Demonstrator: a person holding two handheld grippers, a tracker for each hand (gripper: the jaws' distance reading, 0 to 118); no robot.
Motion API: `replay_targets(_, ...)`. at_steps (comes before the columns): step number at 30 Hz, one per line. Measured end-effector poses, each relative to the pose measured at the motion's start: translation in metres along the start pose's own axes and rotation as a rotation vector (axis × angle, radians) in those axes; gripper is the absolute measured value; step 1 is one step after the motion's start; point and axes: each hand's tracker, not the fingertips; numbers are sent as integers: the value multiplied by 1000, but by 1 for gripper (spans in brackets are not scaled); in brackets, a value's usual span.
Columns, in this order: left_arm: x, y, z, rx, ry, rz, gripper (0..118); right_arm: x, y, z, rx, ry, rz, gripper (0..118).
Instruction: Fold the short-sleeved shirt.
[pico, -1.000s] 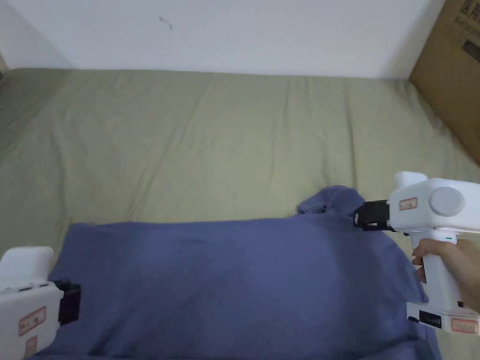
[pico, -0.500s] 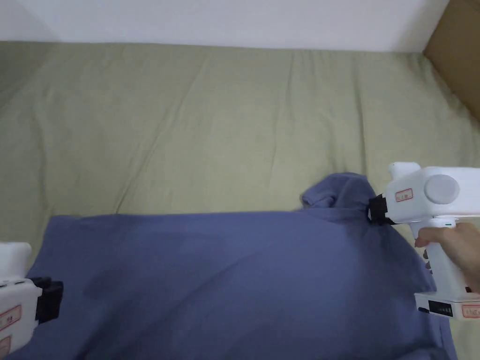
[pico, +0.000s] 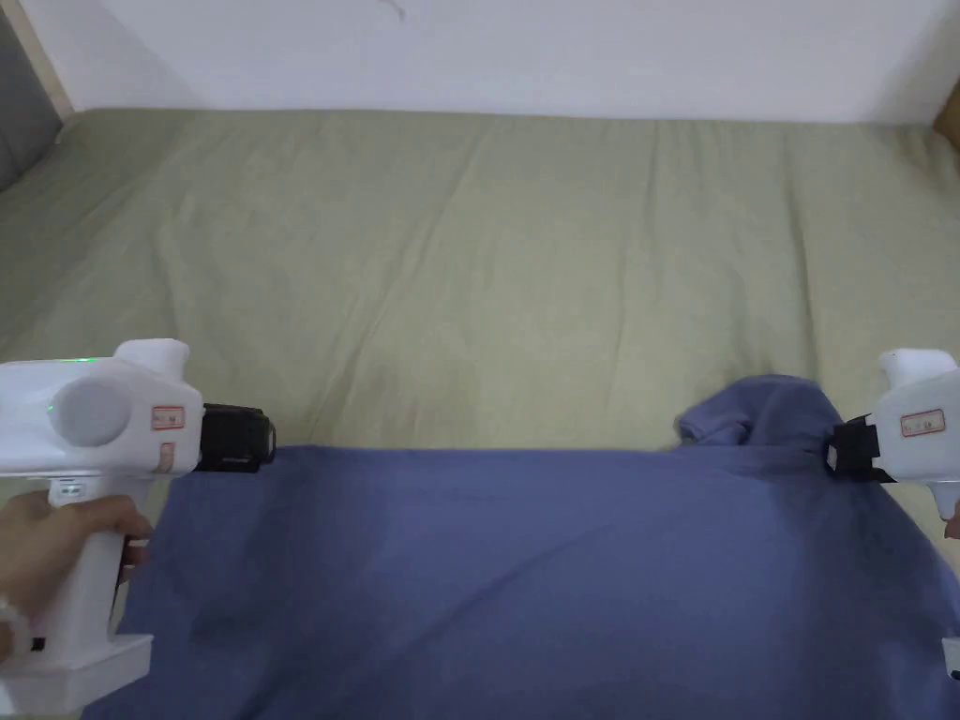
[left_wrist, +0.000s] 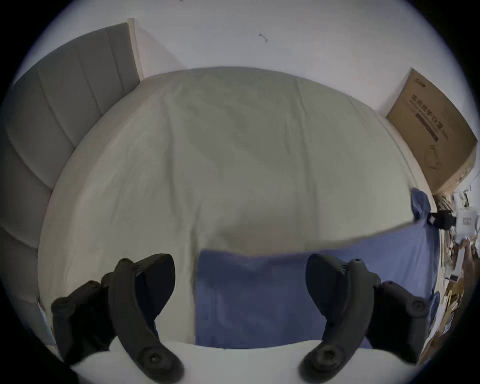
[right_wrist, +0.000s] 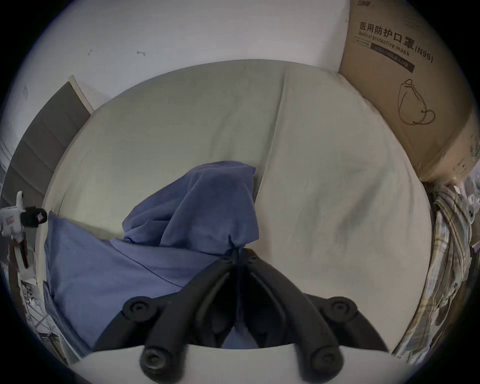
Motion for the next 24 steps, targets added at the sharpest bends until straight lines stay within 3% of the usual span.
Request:
replay_targets(4, -3, -9, -39, -86, -68, 79, 96, -1, -1, -3, -7, -3, -8, 4)
replay_targets(5, -4, -14, -41, -53, -11, 52, 92, -1, -2, -3, -8, -5, -9, 4)
replay_targets(7, 1, -13, -27, -8, 21, 42, 63, -1, -2, 1, 9, -12, -9, 4)
replay_targets(9, 3, -11, -22, 13, 28, -32, 7, -2, -1, 10, 23, -14, -16, 3)
replay_targets(10, 2, -9, -19, 1, 10, -31, 2, -2, 0, 16, 35, -21, -21, 3)
replay_targets(13, 18, -9, 11, -7, -6, -49, 2, -4, -1, 38, 61, -3, -52, 3)
replay_targets(24, 14, -49, 156, 163, -30, -121, 2, -11, -55, 162, 163, 11, -13, 3)
